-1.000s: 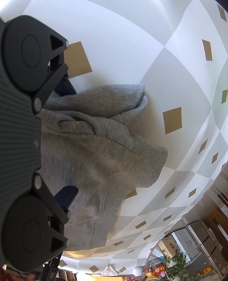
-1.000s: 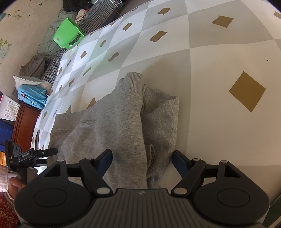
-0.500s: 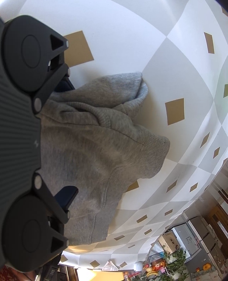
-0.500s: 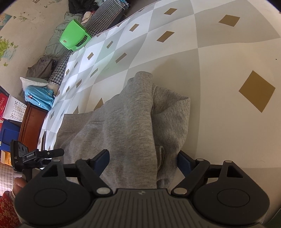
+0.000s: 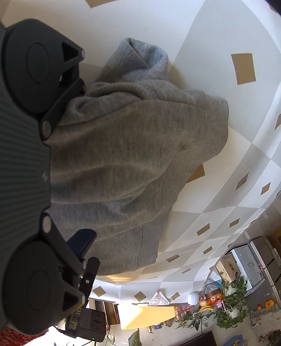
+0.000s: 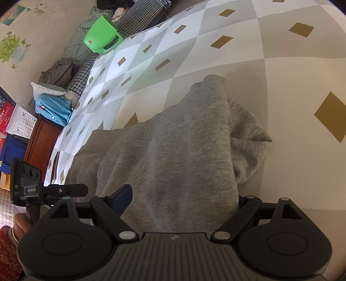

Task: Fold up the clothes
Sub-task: 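Lift the gripped sweatshirt edge with both grippers, raising it off the mat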

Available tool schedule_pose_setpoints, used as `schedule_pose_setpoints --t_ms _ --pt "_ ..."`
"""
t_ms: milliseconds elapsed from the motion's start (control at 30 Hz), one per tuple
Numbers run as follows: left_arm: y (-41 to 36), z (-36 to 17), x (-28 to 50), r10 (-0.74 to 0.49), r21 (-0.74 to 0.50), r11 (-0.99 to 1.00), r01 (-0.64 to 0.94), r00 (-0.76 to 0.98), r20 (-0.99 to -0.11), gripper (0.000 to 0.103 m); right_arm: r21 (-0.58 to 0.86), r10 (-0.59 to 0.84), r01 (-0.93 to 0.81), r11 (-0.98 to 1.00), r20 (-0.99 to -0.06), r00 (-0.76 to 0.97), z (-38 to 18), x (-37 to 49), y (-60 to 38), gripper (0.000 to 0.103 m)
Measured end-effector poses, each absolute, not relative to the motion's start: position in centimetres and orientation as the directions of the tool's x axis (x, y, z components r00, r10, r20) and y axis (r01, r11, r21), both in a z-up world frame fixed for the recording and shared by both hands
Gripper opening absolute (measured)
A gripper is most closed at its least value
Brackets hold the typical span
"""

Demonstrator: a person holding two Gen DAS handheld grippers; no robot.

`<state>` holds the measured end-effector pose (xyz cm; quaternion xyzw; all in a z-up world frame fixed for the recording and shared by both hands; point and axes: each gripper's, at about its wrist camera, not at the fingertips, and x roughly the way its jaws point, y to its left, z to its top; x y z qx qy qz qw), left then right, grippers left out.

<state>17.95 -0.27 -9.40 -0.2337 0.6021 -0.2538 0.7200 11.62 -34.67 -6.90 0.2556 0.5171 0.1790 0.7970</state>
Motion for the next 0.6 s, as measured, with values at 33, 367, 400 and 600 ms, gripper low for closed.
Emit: schedule_pose_setpoints --t_ms 33,367,400,600 --pt "-0.8 -9.4 17.9 -0.645 -0.639 0.763 0.092 0.145 -0.750 0.103 0.590 0.551 -0.031 0.807 -0.733 0.400 -6.9 11.6 -34.4 0.087" --pt "-4.0 -8.4 16.8 -0.576 -0.545 0.815 0.198 0.171 -0.799 0.103 0.510 0.509 -0.112 0.853 -0.762 0.400 -6.5 11.4 -31.9 0.087" --pt "-3.9 -8.4 16.8 -0.575 -0.546 0.816 0.189 0.181 -0.798 0.103 0.495 0.496 -0.115 0.861 -0.769 0.403 -6.4 11.4 -31.6 0.087" --pt "-4.9 -7.9 15.8 -0.521 -0.466 0.846 0.260 0.210 -0.828 0.103 0.390 0.409 -0.138 0.911 -0.806 0.427 -6.0 11.5 -30.9 0.068"
